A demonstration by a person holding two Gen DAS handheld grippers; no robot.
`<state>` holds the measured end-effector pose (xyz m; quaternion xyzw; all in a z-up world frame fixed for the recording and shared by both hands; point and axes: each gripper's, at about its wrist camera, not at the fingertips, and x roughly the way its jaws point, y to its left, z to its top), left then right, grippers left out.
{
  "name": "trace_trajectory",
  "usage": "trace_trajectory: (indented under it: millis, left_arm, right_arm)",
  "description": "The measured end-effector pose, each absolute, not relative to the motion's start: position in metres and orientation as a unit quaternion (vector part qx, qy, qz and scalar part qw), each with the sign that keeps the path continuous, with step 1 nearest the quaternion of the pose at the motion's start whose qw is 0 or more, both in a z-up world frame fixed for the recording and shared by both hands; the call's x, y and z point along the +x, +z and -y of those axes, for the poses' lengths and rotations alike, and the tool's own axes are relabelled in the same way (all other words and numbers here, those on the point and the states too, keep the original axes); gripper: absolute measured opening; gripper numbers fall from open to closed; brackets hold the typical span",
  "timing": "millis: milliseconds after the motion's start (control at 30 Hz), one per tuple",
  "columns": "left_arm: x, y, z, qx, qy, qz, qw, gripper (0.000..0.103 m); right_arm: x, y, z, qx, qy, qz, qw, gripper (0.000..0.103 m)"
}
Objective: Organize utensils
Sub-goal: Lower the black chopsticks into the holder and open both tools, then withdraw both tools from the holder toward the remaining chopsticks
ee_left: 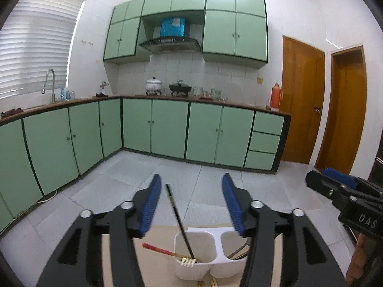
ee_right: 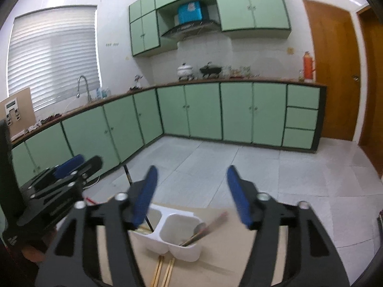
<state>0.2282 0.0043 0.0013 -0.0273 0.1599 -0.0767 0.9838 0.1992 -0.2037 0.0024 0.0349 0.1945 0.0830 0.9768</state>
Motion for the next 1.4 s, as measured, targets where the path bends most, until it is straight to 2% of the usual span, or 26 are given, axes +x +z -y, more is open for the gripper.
trace_trajectory:
  millis: [33, 200, 233, 333, 700, 1233, 1333, 1400]
  left_arm:
    - [0.22, 0.003, -0.006, -0.026, -0.074, -0.154, 0.985, 0.066]
    - [0.184, -0.003, -0.014, -0.03, -0.061, -0.149, 0.986, 0.087]
    - [0.178, -0.006, -0.016, -0.031, -0.058, -0.149, 0.987, 0.092]
    - [0.156, -0.02, -0.018, -0.024, -0.052, -0.154, 0.986, 0.096]
    - [0.093, -0.091, -0.015, 0.013, -0.052, -0.207, 0.977, 0.097]
    - [0.048, -0.176, -0.037, 0.033, -0.035, -0.297, 0.954, 0.097]
    - [0.042, -0.184, -0.041, 0.033, -0.033, -0.304, 0.951, 0.097]
    - [0.038, -0.189, -0.042, 0.031, -0.03, -0.306, 0.951, 0.097]
  right_arm:
    - [0.193, 0.004, 0.205, 0.034, 0.079, -0.188, 0.978, 0.069]
    - [0.155, -0.003, 0.212, 0.021, 0.058, -0.17, 0.983, 0.088]
    - [0.147, -0.006, 0.212, 0.014, 0.051, -0.169, 0.984, 0.089]
    - [0.123, -0.019, 0.211, -0.002, 0.038, -0.17, 0.985, 0.091]
    - [0.071, -0.076, 0.22, 0.042, 0.035, -0.19, 0.98, 0.093]
    - [0.028, -0.194, 0.18, 0.014, 0.046, -0.308, 0.95, 0.093]
    - [0.024, -0.205, 0.17, 0.016, 0.05, -0.319, 0.946, 0.075]
    - [0.02, -0.212, 0.165, 0.015, 0.052, -0.325, 0.944, 0.072]
